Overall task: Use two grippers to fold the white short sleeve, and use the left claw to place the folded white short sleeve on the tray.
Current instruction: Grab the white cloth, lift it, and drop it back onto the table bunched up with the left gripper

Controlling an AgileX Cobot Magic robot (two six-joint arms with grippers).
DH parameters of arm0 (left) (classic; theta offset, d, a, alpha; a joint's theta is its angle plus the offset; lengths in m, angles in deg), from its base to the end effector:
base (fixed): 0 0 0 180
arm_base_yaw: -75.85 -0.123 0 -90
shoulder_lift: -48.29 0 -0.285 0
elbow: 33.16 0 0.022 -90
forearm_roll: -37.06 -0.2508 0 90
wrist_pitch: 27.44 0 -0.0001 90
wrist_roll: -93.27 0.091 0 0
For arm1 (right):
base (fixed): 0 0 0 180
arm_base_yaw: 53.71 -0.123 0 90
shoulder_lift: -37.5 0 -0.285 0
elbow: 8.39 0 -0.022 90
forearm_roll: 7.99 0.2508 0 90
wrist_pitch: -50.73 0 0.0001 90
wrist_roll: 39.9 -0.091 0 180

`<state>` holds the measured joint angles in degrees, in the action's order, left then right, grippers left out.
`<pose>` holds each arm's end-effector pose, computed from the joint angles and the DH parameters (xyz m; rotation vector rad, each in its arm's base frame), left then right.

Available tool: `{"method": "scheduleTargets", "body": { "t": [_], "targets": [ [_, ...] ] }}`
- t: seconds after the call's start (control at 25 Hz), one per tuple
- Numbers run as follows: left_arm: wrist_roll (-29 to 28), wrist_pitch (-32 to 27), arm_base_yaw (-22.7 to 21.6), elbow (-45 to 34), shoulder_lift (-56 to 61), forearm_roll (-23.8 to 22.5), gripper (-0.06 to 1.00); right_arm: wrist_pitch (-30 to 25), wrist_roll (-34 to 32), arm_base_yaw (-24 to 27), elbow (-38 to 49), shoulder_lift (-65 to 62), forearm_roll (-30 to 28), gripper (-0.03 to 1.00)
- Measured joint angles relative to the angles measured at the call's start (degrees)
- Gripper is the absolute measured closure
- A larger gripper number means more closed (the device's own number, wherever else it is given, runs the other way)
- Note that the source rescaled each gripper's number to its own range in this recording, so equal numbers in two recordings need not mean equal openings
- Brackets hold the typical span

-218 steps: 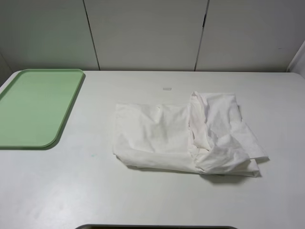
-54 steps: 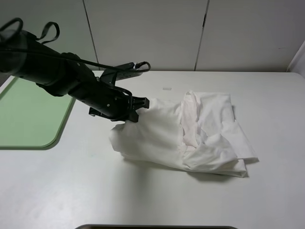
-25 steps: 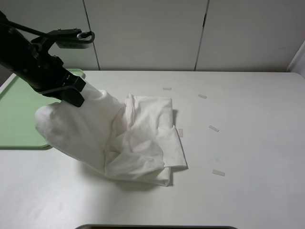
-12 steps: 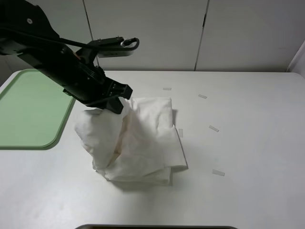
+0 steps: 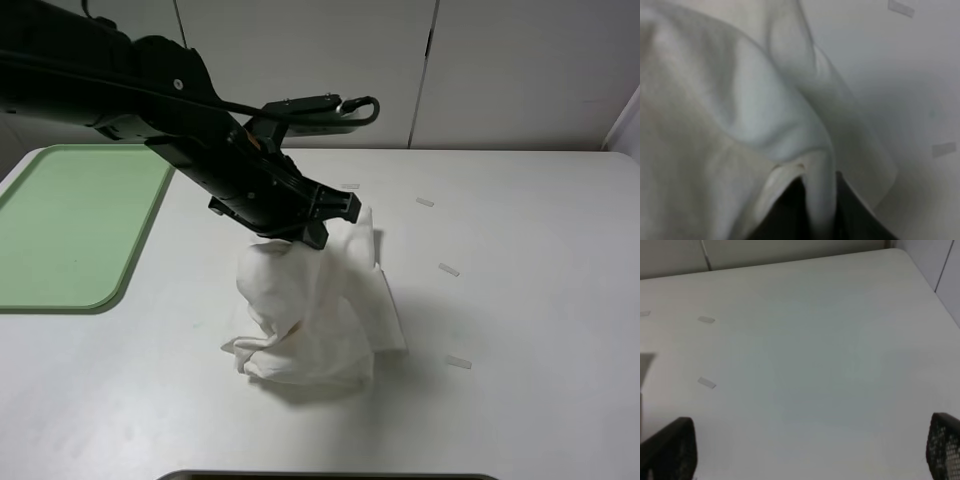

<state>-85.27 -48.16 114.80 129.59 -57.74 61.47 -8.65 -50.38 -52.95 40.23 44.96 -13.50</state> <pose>0.2680 -0.2338 0.2064 0.4542 2.5388 -0.6073 -0.0049 -0.0075 0.2793 0.2003 2.0015 -0.0064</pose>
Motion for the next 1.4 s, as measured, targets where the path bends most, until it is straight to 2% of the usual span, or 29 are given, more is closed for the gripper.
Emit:
{"method": "scheduleTargets", "body": {
  "t": [0.08, 0.2, 0.24, 0.32, 0.36, 0.4, 0.44, 0.48, 0.52, 0.56, 0.64, 0.72, 1.08, 1.24, 1.4],
  "targets": [
    [-1.46, 1.63, 2.85, 2.97, -4.22, 0.06, 0.90, 0.00, 0.00, 0.00, 0.00, 0.00, 0.00, -0.03],
    [-2.10, 3.12, 3.70, 3.80, -5.75, 0.51, 0.88, 0.00, 0.00, 0.00, 0.00, 0.00, 0.00, -0.03],
    [-2.10, 4.21, 4.19, 3.95, -6.36, 1.05, 0.84, 0.00, 0.00, 0.00, 0.00, 0.00, 0.05, -0.03],
    [-2.10, 6.41, 4.97, 4.06, -7.03, 2.04, 0.65, 0.00, 0.00, 0.00, 0.00, 0.00, 0.05, -0.03],
    [-2.10, 6.67, 5.09, 4.06, -7.03, 2.13, 0.61, 0.00, 0.00, 0.00, 0.00, 0.00, 0.12, -0.03],
    [-2.10, 7.22, 5.17, 4.06, -7.09, 2.27, 0.51, 0.00, 0.00, 0.00, 0.00, 0.00, 0.12, -0.03],
    [-2.10, 7.22, 5.17, 4.06, -7.09, 2.27, 0.51, 0.00, 0.00, 0.00, 0.00, 0.00, 0.18, -0.03],
    [-2.10, 7.69, 5.17, 4.18, -7.13, 2.38, 0.40, 0.00, 0.00, 0.00, 0.00, 0.00, 0.18, -0.03],
    [-2.10, 8.42, 5.22, 4.26, -7.13, 2.59, 0.21, 0.00, 0.00, 0.00, 0.00, 0.00, 0.18, -0.03],
    [-2.10, 9.45, 5.22, 4.26, -7.13, 2.65, 0.07, 0.00, 0.00, 0.00, 0.00, 0.00, 0.18, -0.03],
    [-2.10, 10.75, 5.22, 4.26, -7.13, 2.65, -0.01, 0.00, 0.00, 0.00, 0.00, 0.00, 0.18, -0.03],
    [-2.10, 10.29, 5.22, 5.39, -6.86, 2.65, -0.04, 0.00, 0.00, 0.00, 0.00, 0.00, 0.18, -0.03],
    [-2.10, 8.98, 5.14, 8.59, -5.37, 1.65, -0.05, 0.00, 0.00, 0.00, 0.00, 0.00, 0.18, -0.03],
    [-2.10, 3.17, 4.95, 9.59, -4.20, 0.79, -0.05, 0.00, 0.00, 0.00, 0.00, 0.00, 0.18, -0.03],
    [-2.10, -4.29, 2.87, 9.77, -2.51, -2.36, -0.05, 0.00, 0.00, 0.00, 0.00, 0.00, 0.18, -0.03]
  ]
}}
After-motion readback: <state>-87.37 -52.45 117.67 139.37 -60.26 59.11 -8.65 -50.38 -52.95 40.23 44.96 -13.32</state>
